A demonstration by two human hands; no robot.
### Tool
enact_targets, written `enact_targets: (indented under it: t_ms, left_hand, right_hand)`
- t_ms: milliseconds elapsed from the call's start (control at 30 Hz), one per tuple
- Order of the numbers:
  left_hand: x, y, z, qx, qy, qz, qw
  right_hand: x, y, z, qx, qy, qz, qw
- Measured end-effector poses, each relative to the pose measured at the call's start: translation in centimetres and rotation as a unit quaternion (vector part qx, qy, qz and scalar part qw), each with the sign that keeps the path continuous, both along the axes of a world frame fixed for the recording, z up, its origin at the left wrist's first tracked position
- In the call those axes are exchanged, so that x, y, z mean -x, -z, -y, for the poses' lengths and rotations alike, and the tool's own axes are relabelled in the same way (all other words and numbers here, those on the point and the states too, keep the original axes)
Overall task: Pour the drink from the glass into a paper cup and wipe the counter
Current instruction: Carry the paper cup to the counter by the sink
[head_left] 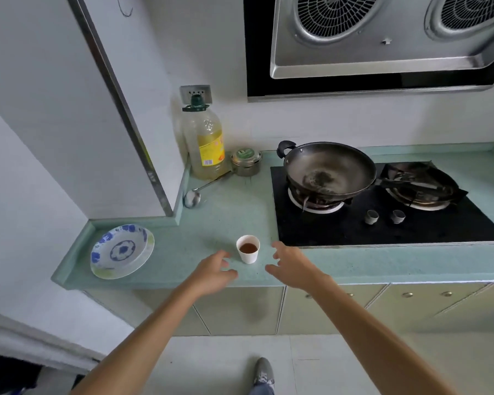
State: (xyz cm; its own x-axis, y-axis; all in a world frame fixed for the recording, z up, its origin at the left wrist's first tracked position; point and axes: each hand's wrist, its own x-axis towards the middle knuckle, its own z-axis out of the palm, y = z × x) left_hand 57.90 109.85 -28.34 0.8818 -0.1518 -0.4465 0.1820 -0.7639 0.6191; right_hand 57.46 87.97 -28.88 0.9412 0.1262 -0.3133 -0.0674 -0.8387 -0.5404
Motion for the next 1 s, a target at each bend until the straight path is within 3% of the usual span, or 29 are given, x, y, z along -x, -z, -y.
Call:
enact_targets:
  t_ms: [133,533,700,1000]
  left_hand:
    - [-4.8,1.1,1.2,-0.058,0.039,-0.027,0.997]
    - [-10.3,4.8,3.4,-0.020,0.009,-0.045,0.999]
    - [-10.8,6.0,3.2,0.041,-0.025,-0.063,0.997]
    - [-12.0,7.7,1.8,0.139,-0.100,-0.091,0.981]
  right_hand:
    - [-4.2,2.8,-0.3,-0.061,0.044,-0.044,0.996]
    - [-9.0,8.3,-1.3,-0.103,0.077,-0.098,0.987]
    - [-9.9,9.4,-3.1,-0.128,0.123,-0.097,0.979]
    - [-10.2,9.6,-6.0,-0.051,0.169,-0.049,0.983]
